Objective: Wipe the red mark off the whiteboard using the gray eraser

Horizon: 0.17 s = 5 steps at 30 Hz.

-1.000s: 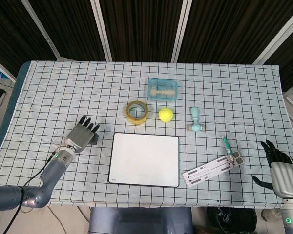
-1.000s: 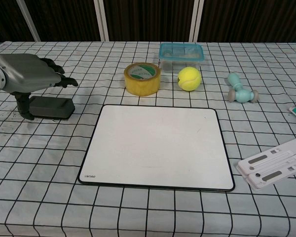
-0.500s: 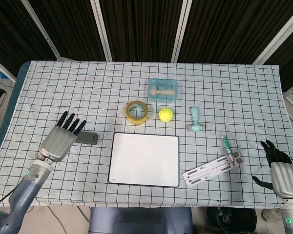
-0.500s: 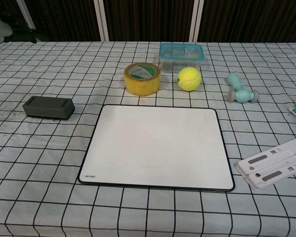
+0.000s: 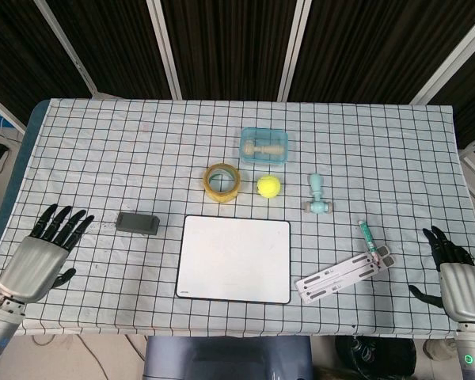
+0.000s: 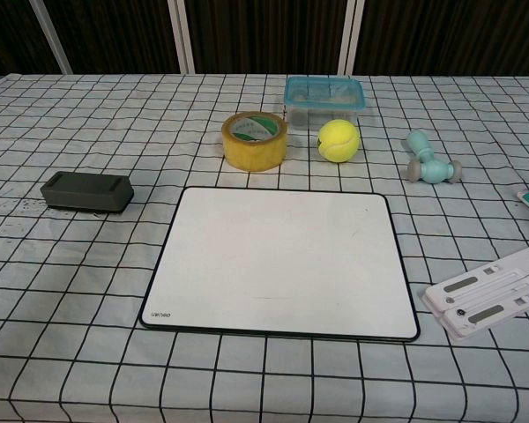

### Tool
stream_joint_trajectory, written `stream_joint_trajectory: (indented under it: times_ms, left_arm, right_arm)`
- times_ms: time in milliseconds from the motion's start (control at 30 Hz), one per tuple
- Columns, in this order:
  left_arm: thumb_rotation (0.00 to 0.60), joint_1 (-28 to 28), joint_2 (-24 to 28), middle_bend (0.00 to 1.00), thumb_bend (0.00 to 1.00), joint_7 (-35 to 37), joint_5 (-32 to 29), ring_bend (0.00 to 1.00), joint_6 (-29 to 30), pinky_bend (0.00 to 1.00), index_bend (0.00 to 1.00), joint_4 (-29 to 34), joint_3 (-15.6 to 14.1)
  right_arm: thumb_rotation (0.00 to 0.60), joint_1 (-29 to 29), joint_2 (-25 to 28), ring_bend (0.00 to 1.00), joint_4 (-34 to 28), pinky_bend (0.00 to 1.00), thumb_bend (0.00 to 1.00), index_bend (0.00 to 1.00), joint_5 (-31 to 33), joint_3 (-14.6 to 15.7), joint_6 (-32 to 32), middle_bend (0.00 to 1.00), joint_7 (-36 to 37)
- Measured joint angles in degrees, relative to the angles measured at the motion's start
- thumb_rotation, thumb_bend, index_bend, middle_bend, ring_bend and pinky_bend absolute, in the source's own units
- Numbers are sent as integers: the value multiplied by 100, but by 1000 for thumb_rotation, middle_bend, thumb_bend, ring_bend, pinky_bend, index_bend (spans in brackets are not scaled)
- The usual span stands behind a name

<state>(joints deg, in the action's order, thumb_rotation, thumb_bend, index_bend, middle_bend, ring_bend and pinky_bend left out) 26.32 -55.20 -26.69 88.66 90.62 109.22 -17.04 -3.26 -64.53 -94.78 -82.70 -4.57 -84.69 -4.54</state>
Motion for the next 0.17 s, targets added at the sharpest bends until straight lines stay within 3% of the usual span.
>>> stream_joint_trajectory:
  times_ms: [167]
  left_arm:
    - [600,-278,-16,17,76,535,169,0,74,30,0,-372,118]
  right_arm:
    - [600,-2,2,188,24,216,76,44,-51,18,-6,79,24]
